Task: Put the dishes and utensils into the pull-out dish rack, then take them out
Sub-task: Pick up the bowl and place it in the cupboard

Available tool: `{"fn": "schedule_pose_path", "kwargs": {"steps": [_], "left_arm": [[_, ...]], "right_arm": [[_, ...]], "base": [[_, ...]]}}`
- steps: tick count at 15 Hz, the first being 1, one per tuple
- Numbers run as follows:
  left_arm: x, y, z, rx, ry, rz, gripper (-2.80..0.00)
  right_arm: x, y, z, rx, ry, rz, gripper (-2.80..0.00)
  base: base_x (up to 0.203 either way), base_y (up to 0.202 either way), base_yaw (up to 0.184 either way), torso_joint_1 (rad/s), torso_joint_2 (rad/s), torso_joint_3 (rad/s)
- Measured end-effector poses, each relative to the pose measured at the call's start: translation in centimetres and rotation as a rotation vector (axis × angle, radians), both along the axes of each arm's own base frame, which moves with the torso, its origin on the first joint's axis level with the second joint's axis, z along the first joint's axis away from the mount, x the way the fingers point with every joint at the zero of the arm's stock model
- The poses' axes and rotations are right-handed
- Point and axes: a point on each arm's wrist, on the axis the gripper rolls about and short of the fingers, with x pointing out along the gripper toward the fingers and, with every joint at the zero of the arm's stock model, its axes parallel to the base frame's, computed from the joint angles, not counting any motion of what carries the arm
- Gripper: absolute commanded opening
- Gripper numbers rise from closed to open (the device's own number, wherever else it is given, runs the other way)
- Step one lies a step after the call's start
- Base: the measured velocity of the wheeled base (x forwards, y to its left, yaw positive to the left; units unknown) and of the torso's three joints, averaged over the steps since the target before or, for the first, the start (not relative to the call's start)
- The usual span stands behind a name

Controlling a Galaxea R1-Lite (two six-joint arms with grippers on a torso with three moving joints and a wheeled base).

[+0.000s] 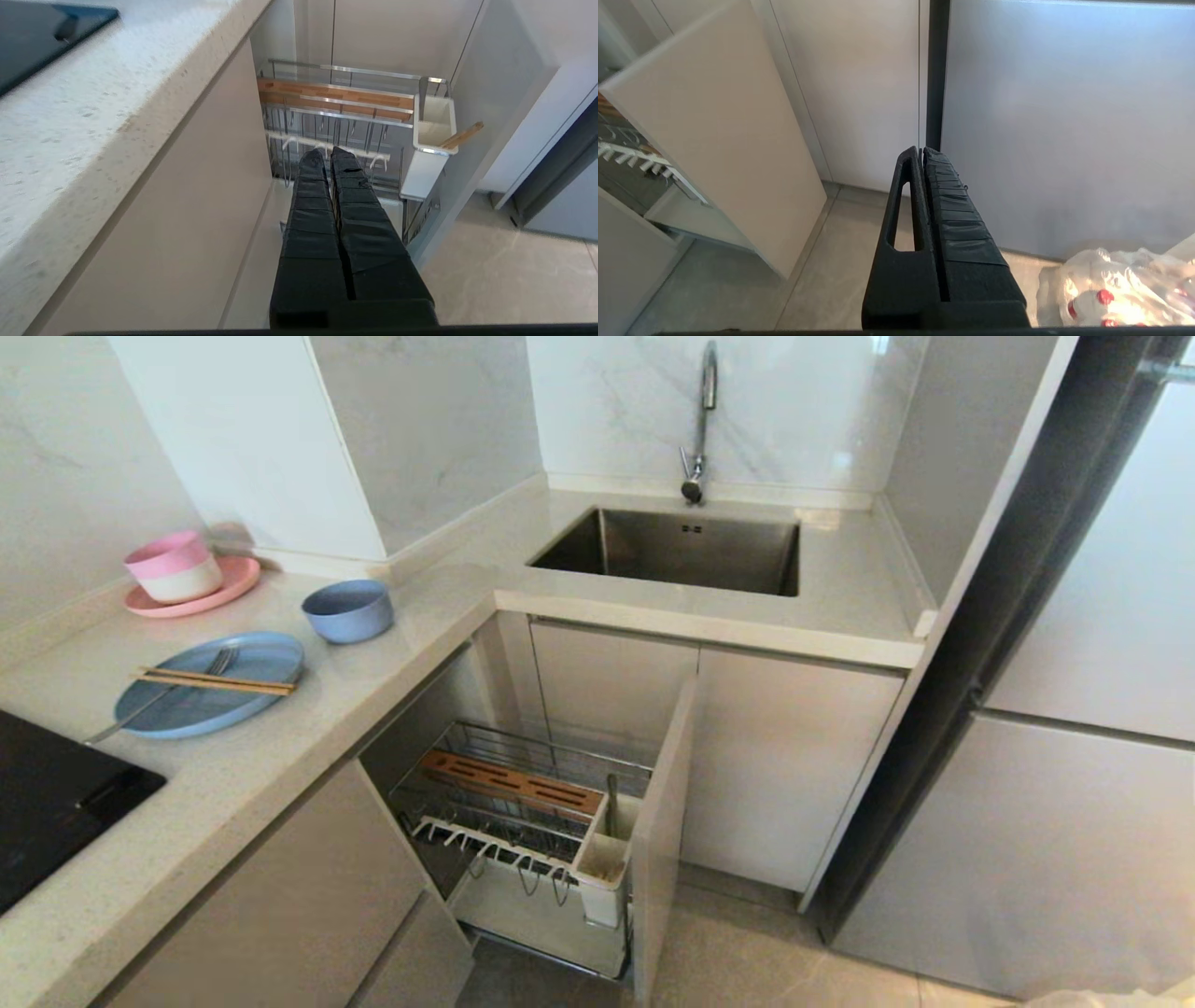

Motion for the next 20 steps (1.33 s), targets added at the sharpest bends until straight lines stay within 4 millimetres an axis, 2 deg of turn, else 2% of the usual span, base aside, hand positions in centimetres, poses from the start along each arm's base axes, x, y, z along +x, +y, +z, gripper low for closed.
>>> {"fn": "schedule_pose_path", "kwargs": {"steps": [20], "left_arm": [[0.01,0.00,0.00,0.000,0.001,0.000,-2.80]], "right_arm": [[0.00,0.00,0.00,0.000,0.000,0.000,-2.80]], "base": [[0.000,0.000,0.000,0.003,0.00,-0.197]]}}
